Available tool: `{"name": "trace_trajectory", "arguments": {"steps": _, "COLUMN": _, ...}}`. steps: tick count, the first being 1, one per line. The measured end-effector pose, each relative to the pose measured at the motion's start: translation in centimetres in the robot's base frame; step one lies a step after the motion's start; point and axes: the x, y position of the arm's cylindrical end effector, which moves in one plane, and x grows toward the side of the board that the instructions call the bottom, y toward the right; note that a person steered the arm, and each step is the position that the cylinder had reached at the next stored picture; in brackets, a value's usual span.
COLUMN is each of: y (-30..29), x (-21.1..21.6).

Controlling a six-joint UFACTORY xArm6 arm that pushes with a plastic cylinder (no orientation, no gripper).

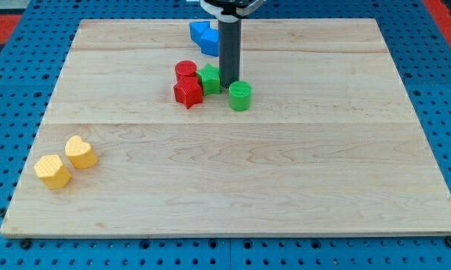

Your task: Separate the red star from the green star

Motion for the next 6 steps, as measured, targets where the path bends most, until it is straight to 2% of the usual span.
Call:
{"name": "trace_trajectory", "arguments": {"steps": 2, "y": -5.1, "x": 0.1}}
{"name": "trace_trajectory", "arguments": {"steps": 4, "y": -5.7, "x": 3.2}}
{"name": "trace_trajectory", "arguments": {"steps": 6, "y": -16.0, "x": 3.2}}
